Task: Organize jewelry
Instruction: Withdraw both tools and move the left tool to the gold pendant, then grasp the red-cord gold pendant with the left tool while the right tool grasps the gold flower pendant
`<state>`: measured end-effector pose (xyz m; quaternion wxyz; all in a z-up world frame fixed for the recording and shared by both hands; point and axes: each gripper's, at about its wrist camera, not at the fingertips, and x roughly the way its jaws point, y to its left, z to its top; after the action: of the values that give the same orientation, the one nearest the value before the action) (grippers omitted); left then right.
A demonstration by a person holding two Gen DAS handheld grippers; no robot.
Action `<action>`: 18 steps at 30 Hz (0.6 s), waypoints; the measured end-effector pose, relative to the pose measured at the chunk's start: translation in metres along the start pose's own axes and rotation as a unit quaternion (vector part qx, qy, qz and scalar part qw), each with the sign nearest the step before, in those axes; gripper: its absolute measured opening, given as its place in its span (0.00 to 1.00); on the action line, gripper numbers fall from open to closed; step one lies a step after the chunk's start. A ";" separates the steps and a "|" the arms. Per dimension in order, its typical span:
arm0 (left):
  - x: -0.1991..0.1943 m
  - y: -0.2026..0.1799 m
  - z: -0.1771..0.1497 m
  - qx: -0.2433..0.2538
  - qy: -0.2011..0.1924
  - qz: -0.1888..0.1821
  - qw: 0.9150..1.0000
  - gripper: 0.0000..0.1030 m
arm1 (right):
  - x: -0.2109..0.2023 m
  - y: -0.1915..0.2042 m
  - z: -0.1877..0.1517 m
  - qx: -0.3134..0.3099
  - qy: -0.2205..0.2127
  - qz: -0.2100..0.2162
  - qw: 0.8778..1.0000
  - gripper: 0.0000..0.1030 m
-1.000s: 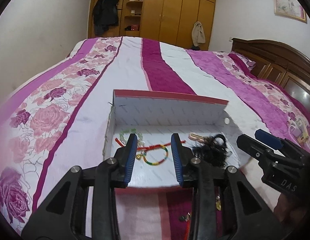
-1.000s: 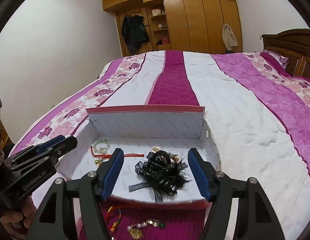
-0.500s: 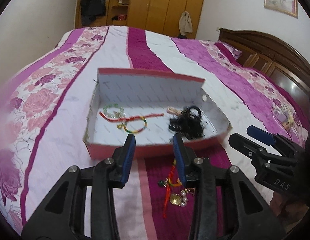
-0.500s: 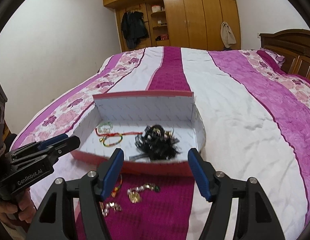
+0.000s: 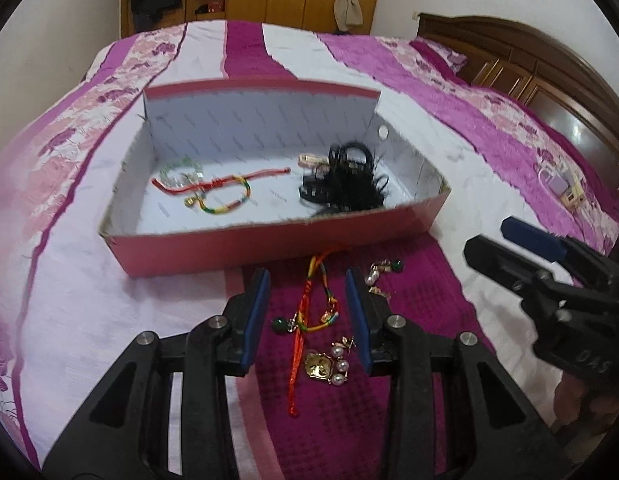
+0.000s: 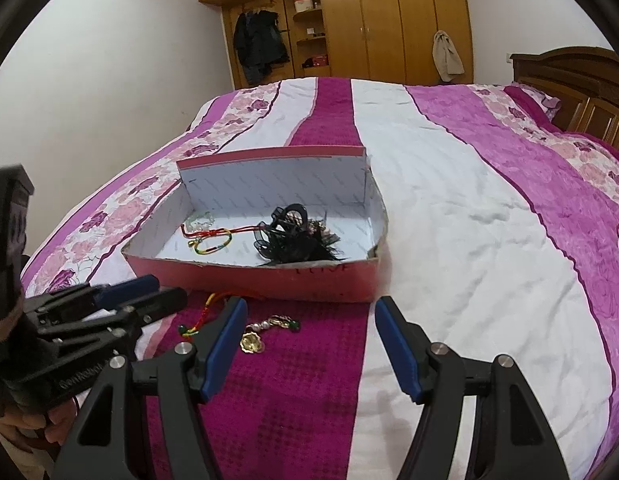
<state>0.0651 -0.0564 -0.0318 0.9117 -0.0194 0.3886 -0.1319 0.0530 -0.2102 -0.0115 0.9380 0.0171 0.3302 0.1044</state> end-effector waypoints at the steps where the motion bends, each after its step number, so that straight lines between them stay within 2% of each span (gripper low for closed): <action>1: 0.004 -0.001 -0.001 0.001 0.006 0.000 1.000 0.29 | 0.001 -0.002 -0.001 0.003 0.001 0.000 1.000 0.67; 9: 0.024 -0.007 -0.003 0.016 0.033 0.013 0.999 0.28 | 0.006 -0.009 -0.007 0.017 0.009 0.003 1.000 0.67; 10: 0.026 -0.007 -0.003 0.018 0.034 0.012 0.999 0.26 | 0.006 -0.009 -0.007 0.018 0.010 0.003 1.000 0.67; 12: 0.029 -0.008 -0.003 0.021 0.036 0.013 0.999 0.14 | 0.008 -0.010 -0.008 0.019 0.011 0.003 1.000 0.67; 13: 0.030 -0.008 -0.003 0.020 0.037 0.011 0.999 0.03 | 0.010 -0.011 -0.009 0.021 0.014 0.003 1.000 0.67; 14: 0.030 -0.007 -0.003 0.017 0.037 0.006 0.999 0.00 | 0.011 -0.011 -0.010 0.022 0.016 0.003 1.000 0.67; 18: 0.021 -0.007 -0.002 0.017 0.019 -0.003 1.000 0.00 | 0.015 -0.011 -0.012 0.022 0.022 0.004 1.000 0.67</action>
<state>0.0758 -0.0678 -0.0468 0.9040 -0.0027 0.4034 -0.1413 0.0591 -0.2180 -0.0313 0.9295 0.0371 0.3527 0.1013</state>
